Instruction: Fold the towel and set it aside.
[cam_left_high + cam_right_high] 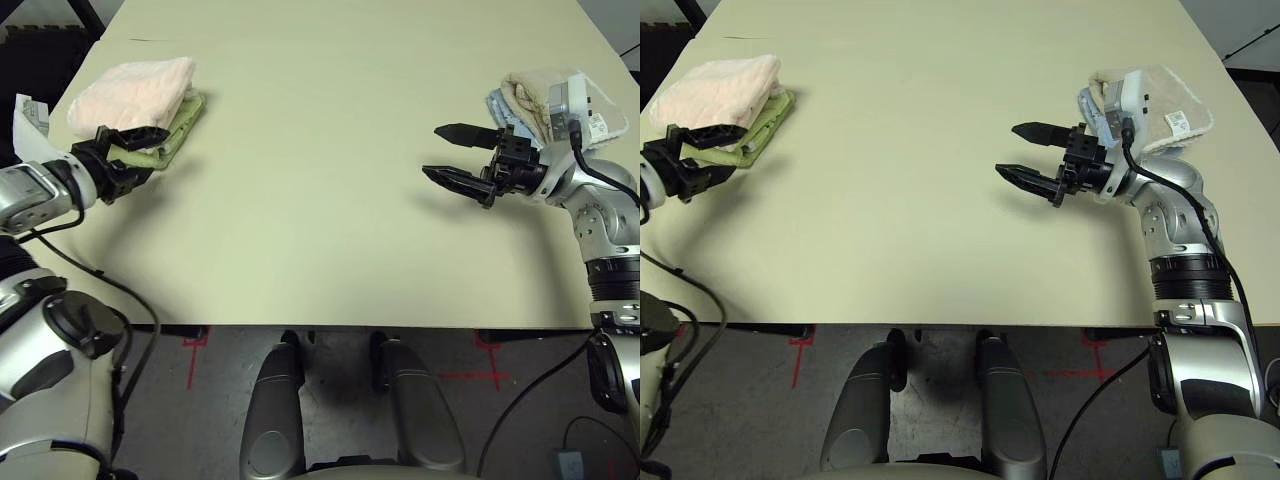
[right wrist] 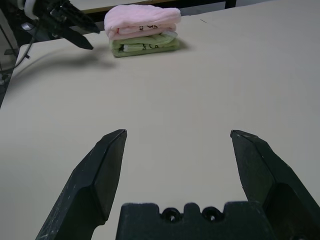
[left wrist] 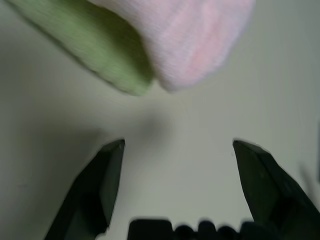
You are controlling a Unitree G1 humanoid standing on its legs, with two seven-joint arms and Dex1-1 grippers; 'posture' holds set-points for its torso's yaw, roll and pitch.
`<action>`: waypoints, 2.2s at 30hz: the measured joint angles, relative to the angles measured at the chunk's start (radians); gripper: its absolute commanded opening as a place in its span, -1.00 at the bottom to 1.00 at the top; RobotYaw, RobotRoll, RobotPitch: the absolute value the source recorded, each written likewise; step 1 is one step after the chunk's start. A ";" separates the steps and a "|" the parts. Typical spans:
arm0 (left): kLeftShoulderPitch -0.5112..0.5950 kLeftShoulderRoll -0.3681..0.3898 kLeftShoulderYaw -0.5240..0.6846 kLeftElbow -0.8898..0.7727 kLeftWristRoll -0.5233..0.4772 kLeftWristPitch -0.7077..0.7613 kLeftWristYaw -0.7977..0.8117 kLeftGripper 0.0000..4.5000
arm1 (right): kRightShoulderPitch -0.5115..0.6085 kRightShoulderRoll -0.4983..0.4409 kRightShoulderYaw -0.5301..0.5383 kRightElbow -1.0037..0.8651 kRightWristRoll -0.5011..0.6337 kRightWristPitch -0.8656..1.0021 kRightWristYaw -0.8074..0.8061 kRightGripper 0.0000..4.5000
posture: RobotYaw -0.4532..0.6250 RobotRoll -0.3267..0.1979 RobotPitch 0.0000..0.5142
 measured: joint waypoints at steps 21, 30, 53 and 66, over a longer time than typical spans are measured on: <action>-0.150 -0.444 -0.433 0.091 0.531 -1.235 -0.374 0.99 | -0.118 0.241 -0.151 0.253 -0.173 -0.233 -0.860 1.00 | -0.08 0.25 0.05; -0.132 -0.430 -0.428 0.445 0.737 -1.704 -0.254 0.99 | -0.122 0.191 -0.157 0.476 -0.249 -0.438 -0.939 1.00 | -0.21 0.25 0.00; -0.164 -0.520 -0.389 0.491 0.717 -1.801 -0.424 0.99 | -0.166 0.106 -0.196 0.564 -0.214 -0.457 -0.833 1.00 | -0.24 0.25 -0.07; -0.173 -0.480 -0.395 0.593 0.803 -1.887 -0.260 0.99 | -0.163 0.123 -0.202 0.570 -0.214 -0.457 -0.866 1.00 | -0.29 0.25 -0.04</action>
